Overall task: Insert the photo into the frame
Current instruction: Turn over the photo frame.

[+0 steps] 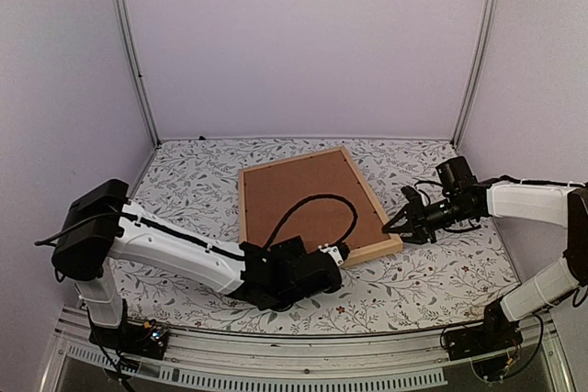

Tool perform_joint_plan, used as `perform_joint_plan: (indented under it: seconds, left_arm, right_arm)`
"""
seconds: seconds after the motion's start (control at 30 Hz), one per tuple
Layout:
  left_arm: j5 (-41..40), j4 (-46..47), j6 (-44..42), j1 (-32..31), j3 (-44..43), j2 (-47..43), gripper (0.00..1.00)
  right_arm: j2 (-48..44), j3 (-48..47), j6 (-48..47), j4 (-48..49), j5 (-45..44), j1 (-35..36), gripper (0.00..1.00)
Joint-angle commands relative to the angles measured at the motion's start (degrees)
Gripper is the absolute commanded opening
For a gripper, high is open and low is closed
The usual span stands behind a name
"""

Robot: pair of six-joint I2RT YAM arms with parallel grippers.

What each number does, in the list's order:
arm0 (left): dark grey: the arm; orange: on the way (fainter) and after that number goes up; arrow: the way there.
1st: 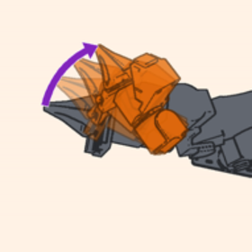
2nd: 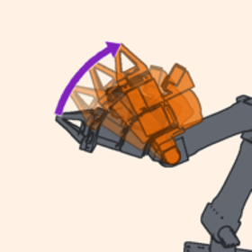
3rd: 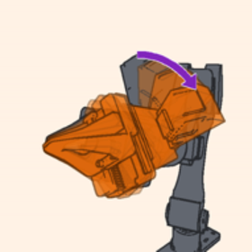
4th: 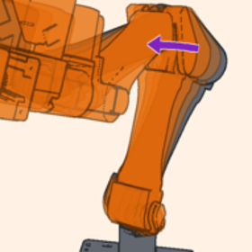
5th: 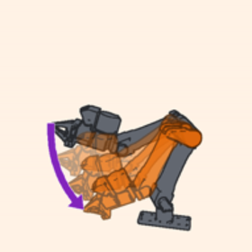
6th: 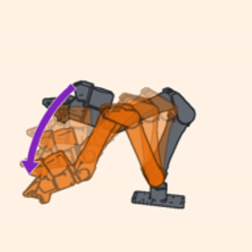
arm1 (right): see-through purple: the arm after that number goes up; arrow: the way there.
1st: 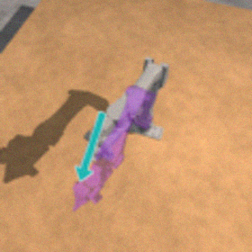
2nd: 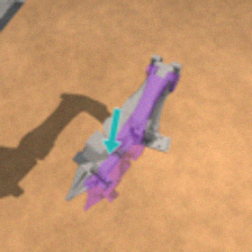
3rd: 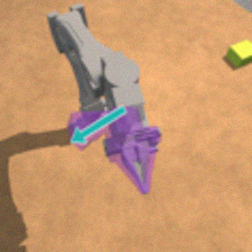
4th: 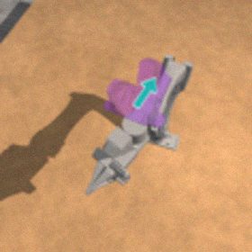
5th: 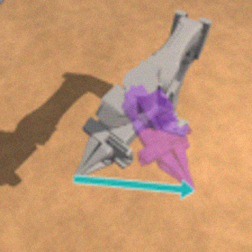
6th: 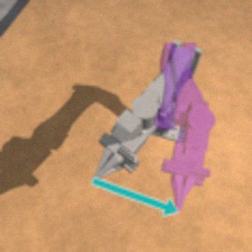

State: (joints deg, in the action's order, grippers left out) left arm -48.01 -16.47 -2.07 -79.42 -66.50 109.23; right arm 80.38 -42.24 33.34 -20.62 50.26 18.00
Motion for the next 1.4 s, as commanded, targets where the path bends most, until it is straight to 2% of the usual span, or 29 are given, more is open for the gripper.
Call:
perform_joint_plan:
  seconds: [0.0,0.13,0.37,0.67,0.77,0.87,1.13,1.37]
  left_arm:
    - [-3.77,-0.98,0.69,-0.58,0.42,-3.56,0.74]
    - [-4.70,-0.61,-0.15,-0.61,-0.01,-4.20,0.66]
    - [-5.69,-0.67,-1.52,-0.72,-0.81,-4.54,0.34]
    - [-6.93,-1.88,-3.61,-0.61,-2.73,-6.86,0.13]
    - [-6.94,-2.73,-5.06,-0.62,-4.08,-8.59,0.09]
    - [-6.31,-3.26,-6.97,-0.52,-5.60,-10.92,0.06]
    - [-0.57,-9.83,-10.04,3.07,-14.77,-15.03,0.00]
    - [7.26,-18.51,-9.90,9.08,-28.79,-15.13,0.00]
  right_arm:
    - [-0.61,-3.11,0.01,3.25,6.01,0.00,0.02]
    - [-0.16,-3.03,0.23,3.40,6.25,-0.04,0.10]
    - [0.18,-2.86,0.10,3.35,5.90,-0.07,0.21]
    - [0.21,-5.25,-1.74,-0.19,2.57,-0.23,0.46]
    - [0.01,-7.81,-3.49,-3.03,1.30,-1.08,0.56]
    - [-0.31,-11.18,-5.41,-6.80,0.49,-2.38,0.61]
    - [-0.64,-21.90,-11.03,-16.05,-1.10,-8.95,0.64]
    - [1.38,-28.88,-15.29,-20.88,-1.84,-13.38,0.65]
